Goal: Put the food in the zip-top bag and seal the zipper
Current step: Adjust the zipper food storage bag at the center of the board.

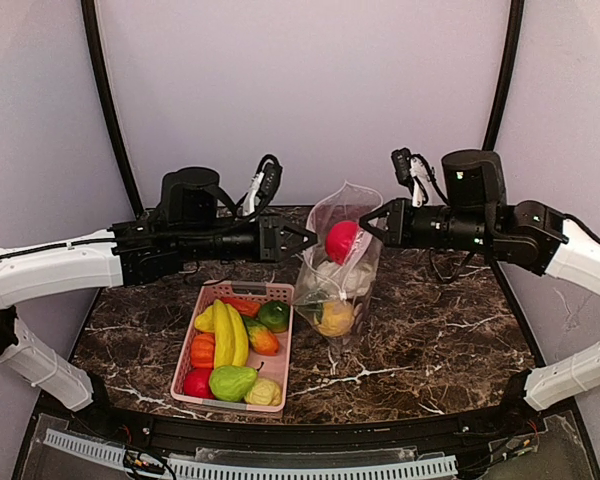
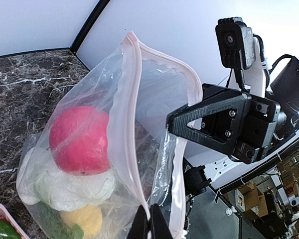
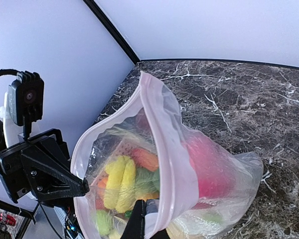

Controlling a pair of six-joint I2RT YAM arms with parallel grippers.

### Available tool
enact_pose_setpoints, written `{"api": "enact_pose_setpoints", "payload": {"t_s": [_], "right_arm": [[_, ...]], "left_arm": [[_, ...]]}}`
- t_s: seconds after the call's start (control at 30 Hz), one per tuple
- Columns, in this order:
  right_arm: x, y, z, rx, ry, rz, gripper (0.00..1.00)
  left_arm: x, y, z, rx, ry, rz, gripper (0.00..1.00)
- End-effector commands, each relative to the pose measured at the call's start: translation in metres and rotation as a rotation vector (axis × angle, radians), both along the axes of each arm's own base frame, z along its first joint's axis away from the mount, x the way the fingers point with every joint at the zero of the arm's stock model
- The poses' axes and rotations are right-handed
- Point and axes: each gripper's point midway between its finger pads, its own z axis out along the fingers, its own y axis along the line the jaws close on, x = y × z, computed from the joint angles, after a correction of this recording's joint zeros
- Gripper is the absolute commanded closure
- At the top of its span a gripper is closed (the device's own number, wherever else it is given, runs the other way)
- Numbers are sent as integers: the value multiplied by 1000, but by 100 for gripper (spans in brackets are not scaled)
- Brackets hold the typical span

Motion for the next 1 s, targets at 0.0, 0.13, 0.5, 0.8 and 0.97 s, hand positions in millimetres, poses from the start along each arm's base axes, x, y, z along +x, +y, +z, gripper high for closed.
{"api": "enact_pose_setpoints", "payload": {"t_s": [0.0, 0.13, 0.5, 0.8, 0.97], "right_arm": [[10, -10, 14, 33, -44, -51, 100], [14, -11, -4, 15, -2, -69, 100], [9, -16, 3, 37, -8, -63, 100], [10, -5, -8, 26, 20, -28, 100], [9, 3, -15, 24, 39, -3, 100]], "left_arm": [[-8, 3, 48, -111, -59, -31, 99], [-4, 2, 40, -77, -46, -22, 99], [22, 34, -15, 105, 10, 145, 99], [22, 47, -18, 120, -9, 175, 55], [18, 69, -41, 209, 4, 218, 40]]}}
